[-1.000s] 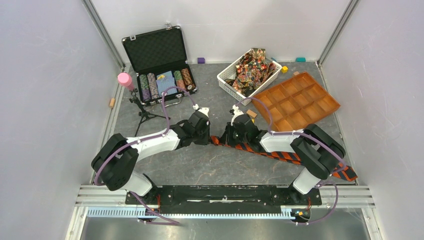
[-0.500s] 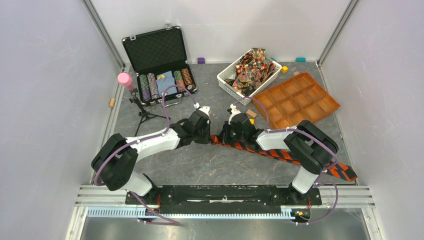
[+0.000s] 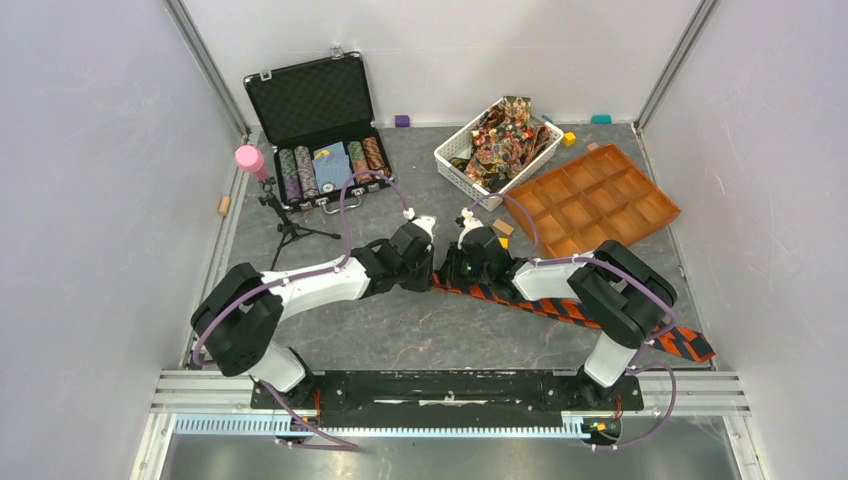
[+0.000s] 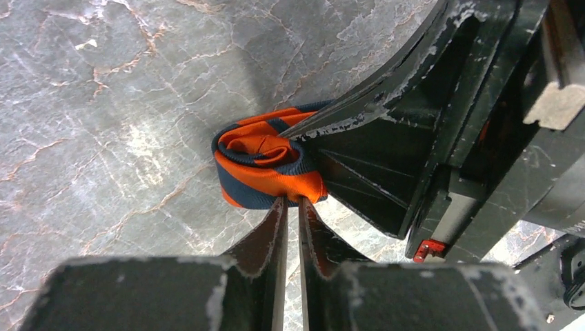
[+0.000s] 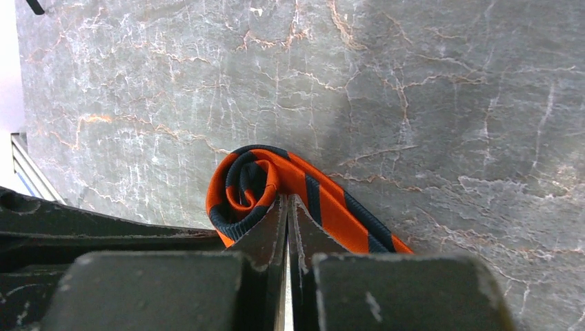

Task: Roll the ties
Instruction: Roll the tie at the center of the board.

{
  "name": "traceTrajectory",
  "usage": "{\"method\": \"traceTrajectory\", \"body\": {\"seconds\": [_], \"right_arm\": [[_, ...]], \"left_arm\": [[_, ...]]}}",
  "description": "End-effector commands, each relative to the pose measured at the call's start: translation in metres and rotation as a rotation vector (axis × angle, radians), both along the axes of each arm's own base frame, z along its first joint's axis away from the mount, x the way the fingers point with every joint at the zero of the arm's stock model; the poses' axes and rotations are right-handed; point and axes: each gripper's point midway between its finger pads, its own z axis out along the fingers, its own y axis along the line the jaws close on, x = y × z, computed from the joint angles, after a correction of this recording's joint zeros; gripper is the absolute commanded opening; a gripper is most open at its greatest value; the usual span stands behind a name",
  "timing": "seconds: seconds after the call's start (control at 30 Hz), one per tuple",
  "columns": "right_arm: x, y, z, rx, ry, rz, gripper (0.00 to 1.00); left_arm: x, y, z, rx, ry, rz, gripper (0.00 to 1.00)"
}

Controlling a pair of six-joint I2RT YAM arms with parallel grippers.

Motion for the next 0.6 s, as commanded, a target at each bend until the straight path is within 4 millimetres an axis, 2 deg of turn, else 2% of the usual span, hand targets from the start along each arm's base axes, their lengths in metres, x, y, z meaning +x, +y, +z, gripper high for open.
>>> {"method": "traceTrajectory", "body": {"seconds": [0.0,0.17,0.43,0.57], "right_arm": [[0.007,0.005,0.008,0.004,-0.046,0.002,0.04],[0.007,-0.002,0.013,-0.019,-0.062,0.002,0.11],[0.009,-0.024,0.033,-0.09,-0.133,-0.029,0.28],[0.007,-0.036,0.04,-0.125,-0.161,-0.035,0.3]], "left_arm": [[0.003,-0.015,0.005,-0.007,-0.022,-0.047,0.16],[0.004,-0.013,0.0,0.008,-0.023,-0.038,0.15],[0.006,-0.012,-0.005,0.026,-0.021,-0.036,0.15],[0.008,-0.015,-0.006,0.022,-0.02,-0.038,0.15]]}}
